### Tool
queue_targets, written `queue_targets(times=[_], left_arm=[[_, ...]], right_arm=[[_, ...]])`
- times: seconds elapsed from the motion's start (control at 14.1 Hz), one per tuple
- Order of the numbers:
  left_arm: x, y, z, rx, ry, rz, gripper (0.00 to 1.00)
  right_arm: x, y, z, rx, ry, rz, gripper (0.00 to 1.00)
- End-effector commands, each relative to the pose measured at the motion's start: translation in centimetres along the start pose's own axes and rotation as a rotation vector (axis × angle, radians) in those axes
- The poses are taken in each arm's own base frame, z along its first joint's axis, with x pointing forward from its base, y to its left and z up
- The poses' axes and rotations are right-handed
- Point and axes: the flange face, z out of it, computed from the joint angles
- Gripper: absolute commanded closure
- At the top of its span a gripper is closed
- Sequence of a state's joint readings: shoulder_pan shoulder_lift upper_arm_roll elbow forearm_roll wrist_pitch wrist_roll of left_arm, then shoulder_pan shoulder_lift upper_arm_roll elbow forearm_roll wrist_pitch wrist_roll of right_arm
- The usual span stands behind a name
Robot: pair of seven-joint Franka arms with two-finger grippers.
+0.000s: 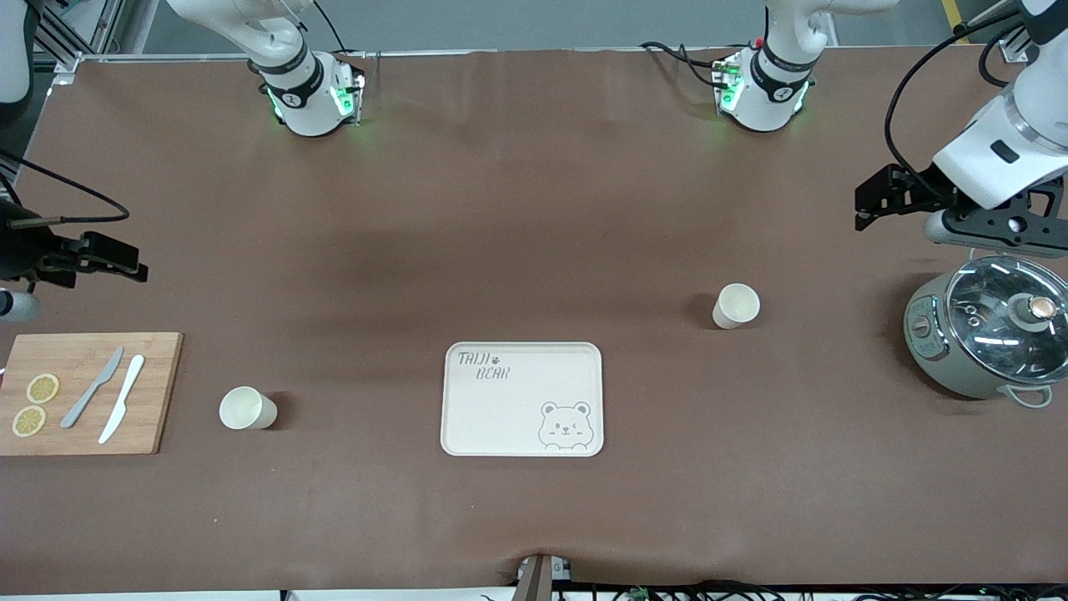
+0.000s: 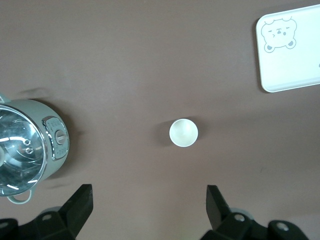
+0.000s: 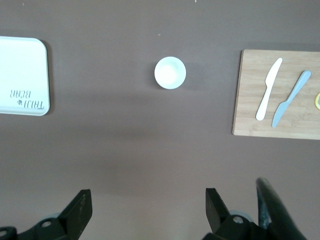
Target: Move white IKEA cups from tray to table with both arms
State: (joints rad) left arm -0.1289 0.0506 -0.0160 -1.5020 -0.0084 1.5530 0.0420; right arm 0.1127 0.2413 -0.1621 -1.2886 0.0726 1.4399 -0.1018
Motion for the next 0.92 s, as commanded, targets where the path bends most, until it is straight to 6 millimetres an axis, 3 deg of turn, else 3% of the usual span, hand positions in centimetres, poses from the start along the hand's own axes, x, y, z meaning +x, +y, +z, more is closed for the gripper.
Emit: queue_targets(times=[0.0, 0.5, 0.85], left_arm=[[-0.1, -0.5, 0.0, 0.02, -0.012, 0.01, 0.0], [0.4, -0.8, 0.8, 0.019, -0.018, 0.004, 0.0], [0.4, -0.9, 0.7, 0.021, -0.015, 0.001, 0.0]], right_arm=[[-0.8, 0.3, -1.7, -0.022, 0.0, 0.018, 0.0], [-1.5, 1.2, -3.2, -0.042, 0.048, 0.061, 0.0], [-3.3, 1.7, -1.4, -0.028, 0.105, 0.048, 0.0]])
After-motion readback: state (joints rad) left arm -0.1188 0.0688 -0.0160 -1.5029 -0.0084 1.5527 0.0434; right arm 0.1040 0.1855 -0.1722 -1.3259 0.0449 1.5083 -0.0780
